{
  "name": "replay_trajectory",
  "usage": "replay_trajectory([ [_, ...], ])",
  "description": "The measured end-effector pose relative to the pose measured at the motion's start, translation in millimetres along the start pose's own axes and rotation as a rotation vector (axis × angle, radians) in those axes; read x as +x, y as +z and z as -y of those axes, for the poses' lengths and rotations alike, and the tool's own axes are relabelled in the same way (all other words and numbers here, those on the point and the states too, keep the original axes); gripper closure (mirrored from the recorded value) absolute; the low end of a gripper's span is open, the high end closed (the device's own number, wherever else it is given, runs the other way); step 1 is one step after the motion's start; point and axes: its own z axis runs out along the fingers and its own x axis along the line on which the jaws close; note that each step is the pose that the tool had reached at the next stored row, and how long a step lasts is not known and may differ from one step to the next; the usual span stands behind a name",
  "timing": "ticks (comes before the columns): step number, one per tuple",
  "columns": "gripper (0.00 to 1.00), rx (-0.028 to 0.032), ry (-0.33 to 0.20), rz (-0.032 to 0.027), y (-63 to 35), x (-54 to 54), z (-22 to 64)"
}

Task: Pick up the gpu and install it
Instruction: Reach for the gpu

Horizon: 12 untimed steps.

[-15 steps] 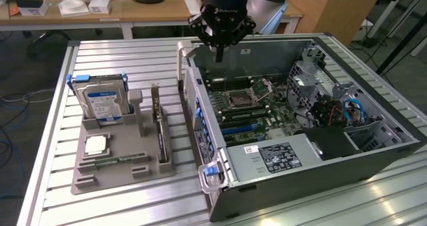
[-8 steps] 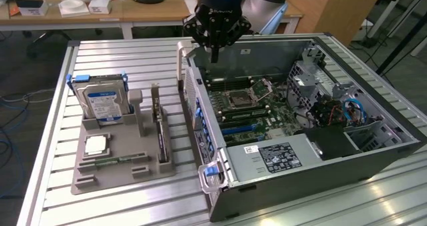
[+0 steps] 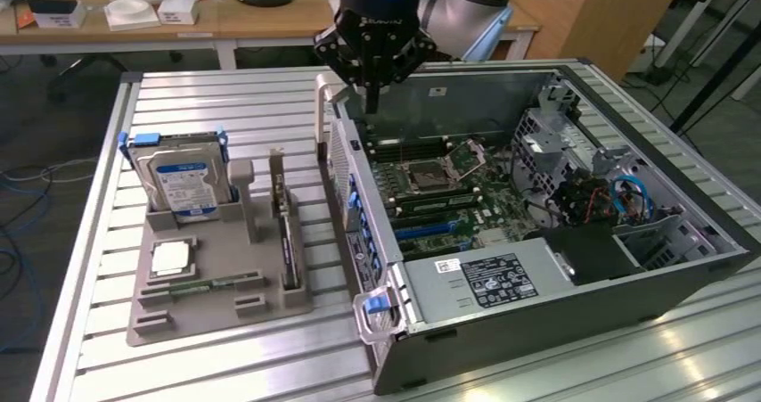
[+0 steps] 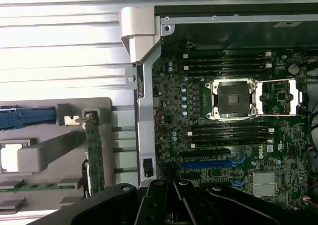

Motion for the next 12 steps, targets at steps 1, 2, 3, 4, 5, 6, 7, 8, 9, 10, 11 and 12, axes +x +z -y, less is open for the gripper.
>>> replay_trajectory([
  [1,0.89,0.0,0.0,0.0,0.1,1.5,0.1],
  [2,0.89,0.0,0.0,0.0001,0.3,2.7,0.2],
  [3,0.89,0.0,0.0,0.0,0.4,4.0,0.3],
  [4,0.89,0.0,0.0,0.0,0.5,5.2,0.4],
  [5,0.89,0.0,0.0,0.0,0.7,6.6,0.5],
  [6,0.89,0.0,0.0,0.0,0.8,7.9,0.6],
  [7,0.89,0.0,0.0,0.0,0.9,9.2,0.7],
  [8,0.89,0.0,0.0,0.0,1.1,10.8,0.8],
  [9,0.89,0.0,0.0,0.0,1.2,12.3,1.0],
  [10,0.89,0.0,0.0,0.0,1.3,13.9,1.1],
  [11,0.89,0.0,0.0,0.0,1.5,15.5,1.2],
  [12,0.89,0.0,0.0,0.0,1.6,17.0,1.3],
])
